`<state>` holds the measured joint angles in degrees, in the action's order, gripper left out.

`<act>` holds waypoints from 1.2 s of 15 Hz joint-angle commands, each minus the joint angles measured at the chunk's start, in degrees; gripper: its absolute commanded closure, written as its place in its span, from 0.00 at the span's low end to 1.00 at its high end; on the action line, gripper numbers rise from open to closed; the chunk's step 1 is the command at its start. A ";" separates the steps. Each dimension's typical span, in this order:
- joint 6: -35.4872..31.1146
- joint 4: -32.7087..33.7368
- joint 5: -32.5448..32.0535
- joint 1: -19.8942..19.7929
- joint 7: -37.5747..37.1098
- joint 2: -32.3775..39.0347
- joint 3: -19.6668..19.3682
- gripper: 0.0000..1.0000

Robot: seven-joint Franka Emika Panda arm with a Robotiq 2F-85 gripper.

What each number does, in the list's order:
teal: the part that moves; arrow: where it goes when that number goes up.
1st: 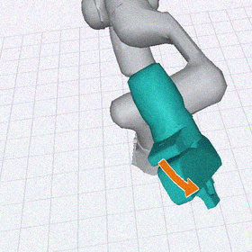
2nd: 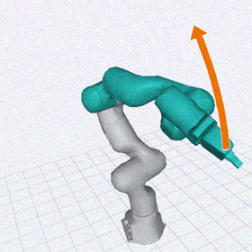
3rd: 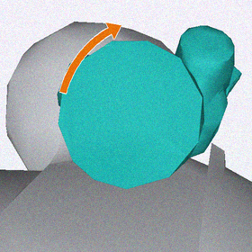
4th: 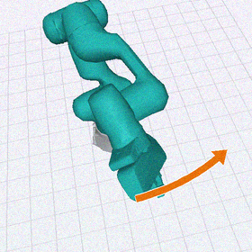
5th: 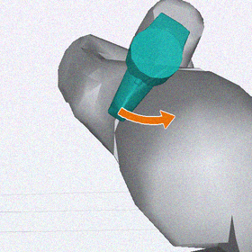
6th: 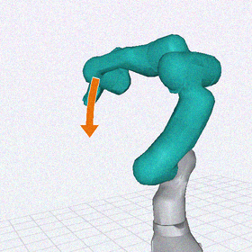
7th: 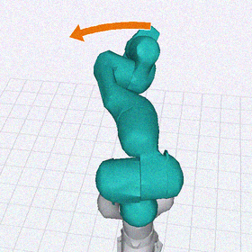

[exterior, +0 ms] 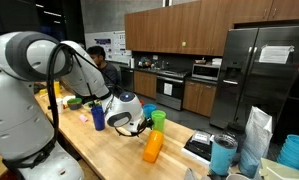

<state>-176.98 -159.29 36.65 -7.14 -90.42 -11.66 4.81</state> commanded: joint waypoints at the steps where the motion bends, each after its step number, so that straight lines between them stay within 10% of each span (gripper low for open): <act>1: -0.79 0.38 2.22 -0.50 -0.23 -4.74 2.71 0.00; 10: 11.89 0.28 10.81 -0.08 -1.09 -17.67 9.32 0.00; 18: 9.30 0.36 10.81 2.95 1.90 -19.38 10.43 0.00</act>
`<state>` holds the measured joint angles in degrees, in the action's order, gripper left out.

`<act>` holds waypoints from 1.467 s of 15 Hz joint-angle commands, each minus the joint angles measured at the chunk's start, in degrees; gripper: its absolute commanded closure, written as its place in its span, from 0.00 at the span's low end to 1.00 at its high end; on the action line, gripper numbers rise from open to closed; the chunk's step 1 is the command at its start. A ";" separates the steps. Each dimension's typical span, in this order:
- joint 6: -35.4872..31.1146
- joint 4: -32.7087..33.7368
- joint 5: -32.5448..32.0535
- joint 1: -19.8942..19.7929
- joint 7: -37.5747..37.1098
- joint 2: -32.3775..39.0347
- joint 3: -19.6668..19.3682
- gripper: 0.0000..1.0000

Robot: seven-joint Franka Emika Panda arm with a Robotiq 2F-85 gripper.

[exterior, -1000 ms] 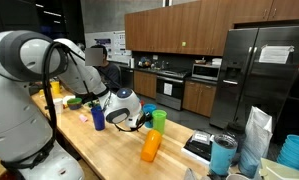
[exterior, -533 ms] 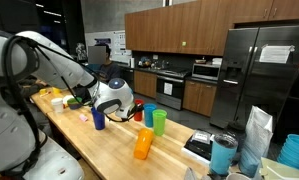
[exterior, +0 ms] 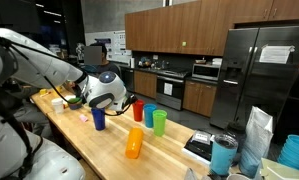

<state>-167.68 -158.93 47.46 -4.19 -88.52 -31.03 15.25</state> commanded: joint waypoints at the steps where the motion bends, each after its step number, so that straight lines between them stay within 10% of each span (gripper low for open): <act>1: 0.00 -0.02 0.00 -0.03 0.00 0.11 0.00 0.00; 11: 3.07 0.11 1.77 4.45 -2.06 -0.97 -6.58 0.00; 22: 13.71 -0.27 -4.78 -5.60 -14.31 1.69 -1.97 0.00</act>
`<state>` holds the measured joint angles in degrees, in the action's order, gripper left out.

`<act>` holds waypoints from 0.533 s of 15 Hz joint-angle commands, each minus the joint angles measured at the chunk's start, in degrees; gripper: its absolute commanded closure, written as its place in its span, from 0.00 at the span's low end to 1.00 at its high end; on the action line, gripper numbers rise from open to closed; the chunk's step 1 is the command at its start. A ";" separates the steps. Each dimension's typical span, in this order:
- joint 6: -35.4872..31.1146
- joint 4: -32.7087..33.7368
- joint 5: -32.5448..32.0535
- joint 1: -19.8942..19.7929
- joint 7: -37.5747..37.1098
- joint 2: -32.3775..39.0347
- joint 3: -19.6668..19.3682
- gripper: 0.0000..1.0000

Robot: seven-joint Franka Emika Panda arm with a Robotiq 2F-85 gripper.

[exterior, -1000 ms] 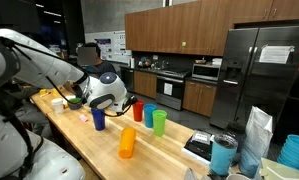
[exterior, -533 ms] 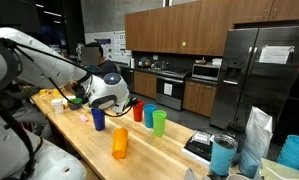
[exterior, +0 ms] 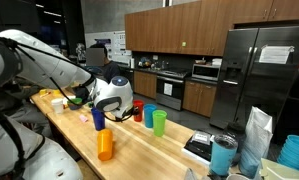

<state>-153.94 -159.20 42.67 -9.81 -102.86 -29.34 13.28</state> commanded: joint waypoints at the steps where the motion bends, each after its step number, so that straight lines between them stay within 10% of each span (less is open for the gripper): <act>1: 0.35 0.00 -0.11 -0.24 -0.32 0.00 0.10 0.00; 8: 0.63 0.00 -0.12 -0.31 -0.94 -0.01 0.22 0.00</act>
